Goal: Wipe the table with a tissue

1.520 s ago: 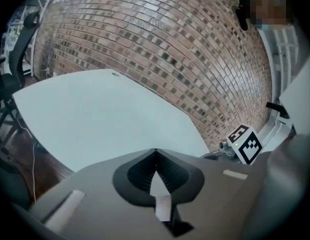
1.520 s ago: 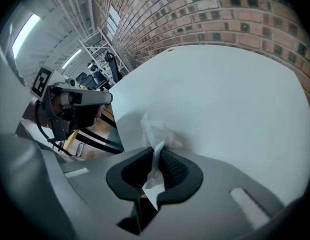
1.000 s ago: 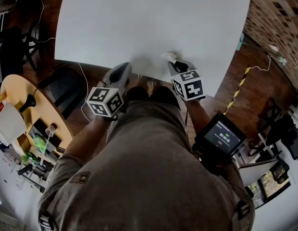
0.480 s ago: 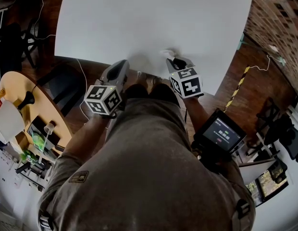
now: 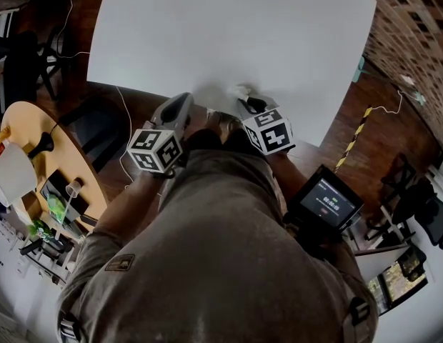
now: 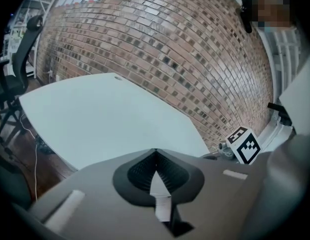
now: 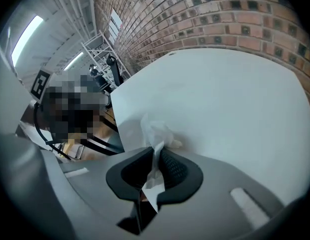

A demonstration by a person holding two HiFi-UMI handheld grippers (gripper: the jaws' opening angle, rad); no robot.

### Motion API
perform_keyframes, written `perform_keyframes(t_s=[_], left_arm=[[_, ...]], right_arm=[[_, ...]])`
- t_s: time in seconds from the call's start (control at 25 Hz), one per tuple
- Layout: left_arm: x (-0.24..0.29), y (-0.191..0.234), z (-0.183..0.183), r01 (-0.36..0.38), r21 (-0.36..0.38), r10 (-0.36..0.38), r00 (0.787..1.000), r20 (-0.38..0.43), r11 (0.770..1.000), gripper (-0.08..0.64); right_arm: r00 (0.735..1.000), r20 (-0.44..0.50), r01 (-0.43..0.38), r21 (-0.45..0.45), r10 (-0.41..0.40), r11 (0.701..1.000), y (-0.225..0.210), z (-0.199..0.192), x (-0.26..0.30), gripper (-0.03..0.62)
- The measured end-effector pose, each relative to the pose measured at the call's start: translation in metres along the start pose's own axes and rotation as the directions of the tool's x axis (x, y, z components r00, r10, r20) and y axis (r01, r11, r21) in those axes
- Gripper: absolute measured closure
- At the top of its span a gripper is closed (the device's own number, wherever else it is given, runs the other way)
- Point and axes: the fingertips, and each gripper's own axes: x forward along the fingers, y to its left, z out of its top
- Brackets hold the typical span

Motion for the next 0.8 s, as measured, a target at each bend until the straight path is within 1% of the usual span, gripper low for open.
perform_keyframes(t_s=[0.12,0.24,0.4,0.48,0.64,0.8], left_arm=[[-0.001,-0.005,0.003,0.002,0.009,-0.002,1.000,0.012,1.000,0.558],[0.002,-0.005,0.006,0.006,0.022,-0.007,1.000,0.028,1.000,0.558],[-0.009,-0.047,0.000,0.001,0.047,-0.004,0.998,0.065,0.999,0.558],[-0.014,-0.060,-0.004,-0.008,0.057,0.004,0.997,0.082,0.998,0.558],[-0.025,-0.077,-0.007,-0.018,0.078,0.010,0.994,0.109,0.997,0.558],[-0.035,-0.083,-0.003,-0.003,0.117,-0.012,0.992,0.126,0.993,0.558]], right_arm=[[0.998,0.057,0.001,0.002,-0.001,1.000,-0.001,0.007,-0.011,0.545],[0.990,0.141,-0.001,0.006,0.000,1.000,-0.001,0.019,-0.018,0.545],[0.966,0.257,0.000,0.002,-0.001,1.000,-0.002,0.011,-0.066,0.545],[0.955,0.296,-0.008,0.008,0.005,1.000,-0.003,0.006,-0.080,0.545],[0.937,0.348,-0.022,0.026,0.011,0.999,-0.003,-0.007,-0.098,0.545],[0.913,0.408,-0.007,0.046,-0.013,0.999,0.003,-0.010,-0.113,0.545]])
